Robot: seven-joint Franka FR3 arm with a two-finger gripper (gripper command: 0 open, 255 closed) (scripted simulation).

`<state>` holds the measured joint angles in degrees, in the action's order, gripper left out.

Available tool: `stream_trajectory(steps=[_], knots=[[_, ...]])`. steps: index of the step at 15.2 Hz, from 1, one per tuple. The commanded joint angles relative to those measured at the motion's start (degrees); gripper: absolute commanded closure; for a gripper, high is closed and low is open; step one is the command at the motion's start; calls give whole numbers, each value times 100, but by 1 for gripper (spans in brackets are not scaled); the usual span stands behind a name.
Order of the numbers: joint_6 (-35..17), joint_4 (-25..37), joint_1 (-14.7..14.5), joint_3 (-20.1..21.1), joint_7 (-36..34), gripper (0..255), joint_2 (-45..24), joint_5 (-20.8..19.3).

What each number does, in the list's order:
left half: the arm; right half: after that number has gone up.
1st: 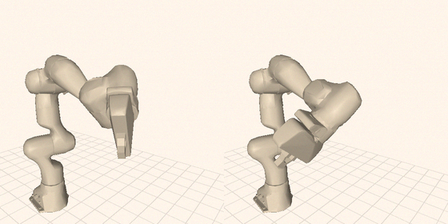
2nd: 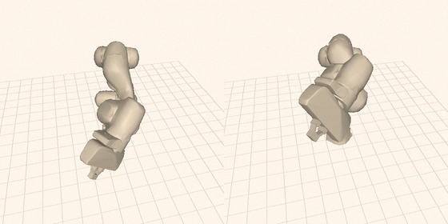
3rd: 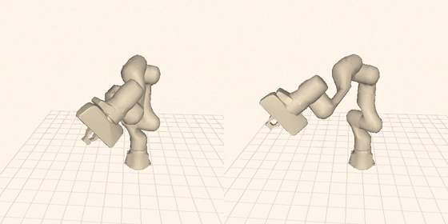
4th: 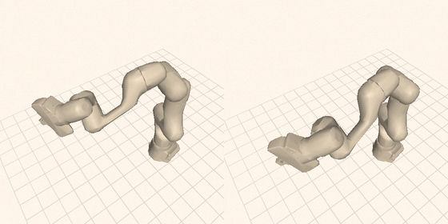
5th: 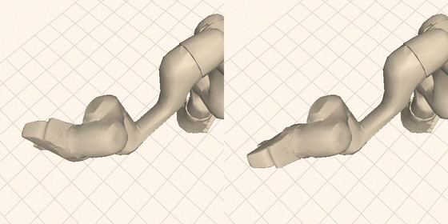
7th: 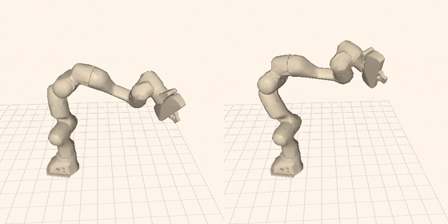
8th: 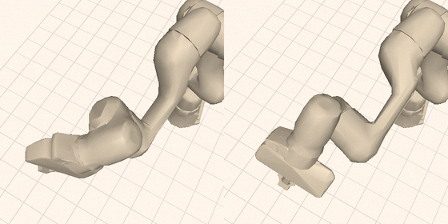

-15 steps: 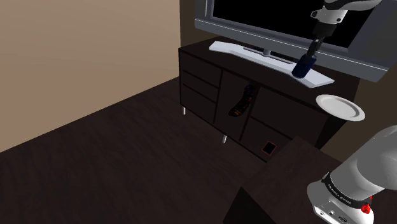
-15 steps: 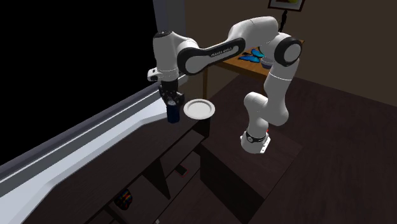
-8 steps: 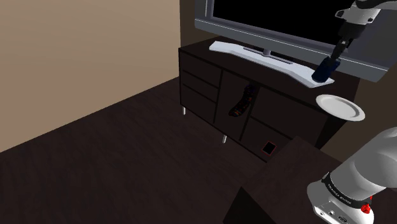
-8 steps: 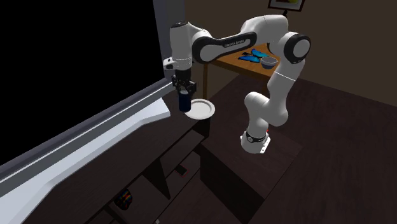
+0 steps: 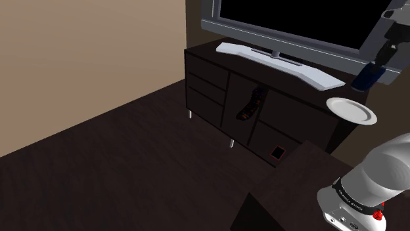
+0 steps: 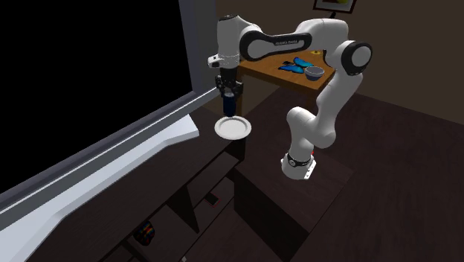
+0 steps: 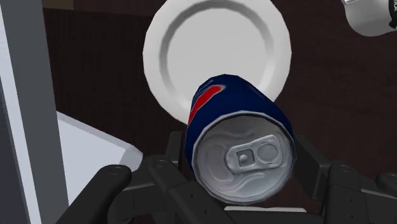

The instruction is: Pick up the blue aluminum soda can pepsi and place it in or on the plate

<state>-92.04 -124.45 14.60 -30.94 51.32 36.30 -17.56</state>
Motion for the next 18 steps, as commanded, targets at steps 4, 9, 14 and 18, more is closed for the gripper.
stream_trajectory(steps=[4, 9, 14, 18], knots=[[-31, -318, 187, -117, 172, 255, 332, -212], [-386, -722, 227, -211, 140, 255, 385, -300], [-750, -1100, 262, -321, 113, 255, 405, -392], [-1050, -1386, 286, -421, 94, 255, 394, -469]])
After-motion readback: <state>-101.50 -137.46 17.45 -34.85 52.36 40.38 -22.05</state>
